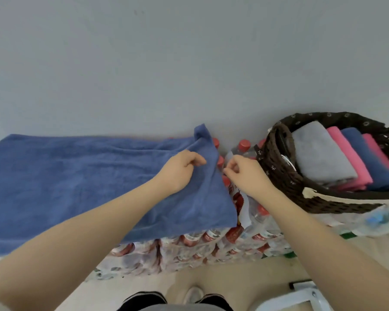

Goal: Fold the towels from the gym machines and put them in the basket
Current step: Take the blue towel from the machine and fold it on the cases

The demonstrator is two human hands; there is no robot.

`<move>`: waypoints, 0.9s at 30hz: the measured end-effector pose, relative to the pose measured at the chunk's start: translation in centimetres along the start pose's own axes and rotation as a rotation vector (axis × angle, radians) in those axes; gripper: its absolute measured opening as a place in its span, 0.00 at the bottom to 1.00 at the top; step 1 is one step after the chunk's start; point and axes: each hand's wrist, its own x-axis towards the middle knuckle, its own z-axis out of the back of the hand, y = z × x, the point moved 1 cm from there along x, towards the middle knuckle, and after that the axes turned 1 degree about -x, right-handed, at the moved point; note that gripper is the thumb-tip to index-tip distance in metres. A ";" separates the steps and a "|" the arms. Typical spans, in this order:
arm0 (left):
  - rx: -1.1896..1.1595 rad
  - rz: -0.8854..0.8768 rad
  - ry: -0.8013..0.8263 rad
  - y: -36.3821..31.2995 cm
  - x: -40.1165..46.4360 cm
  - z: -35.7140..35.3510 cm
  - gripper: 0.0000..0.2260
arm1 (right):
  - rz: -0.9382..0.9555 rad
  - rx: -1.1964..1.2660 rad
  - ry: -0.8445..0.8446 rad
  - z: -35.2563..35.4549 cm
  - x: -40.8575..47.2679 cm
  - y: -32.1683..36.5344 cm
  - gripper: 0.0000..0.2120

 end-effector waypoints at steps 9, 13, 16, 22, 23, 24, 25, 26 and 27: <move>0.228 -0.243 0.019 0.6 -5.5 0.3 0.12 | -0.336 0.222 0.032 -4.3 -6.7 -0.4 0.18; 0.493 -0.269 0.257 1.9 -6.4 0.4 0.16 | -0.427 0.347 -0.178 -5.4 -8.7 0.4 0.14; 0.542 -0.258 0.418 2.6 -7.3 1.2 0.19 | -0.437 0.499 -0.282 -5.2 -9.3 2.2 0.09; 0.405 -0.275 0.287 4.9 -10.0 5.5 0.16 | -0.180 0.656 -0.258 -5.7 -8.9 11.2 0.10; 0.370 -0.264 0.246 5.5 -10.7 6.8 0.15 | -0.141 0.687 -0.238 -6.1 -8.6 13.1 0.11; 0.332 -0.250 0.205 6.1 -11.3 7.9 0.15 | -0.107 0.723 -0.224 -6.4 -8.2 14.8 0.11; 0.308 -0.224 0.157 6.7 -12.1 9.3 0.15 | -0.073 0.763 -0.204 -6.9 -7.8 16.7 0.11; 0.290 -0.199 0.101 7.4 -12.9 10.7 0.15 | -0.034 0.796 -0.180 -7.5 -7.4 18.5 0.11; 0.272 -0.170 0.042 8.2 -13.8 12.3 0.15 | 0.007 0.815 -0.154 -8.2 -6.9 20.4 0.12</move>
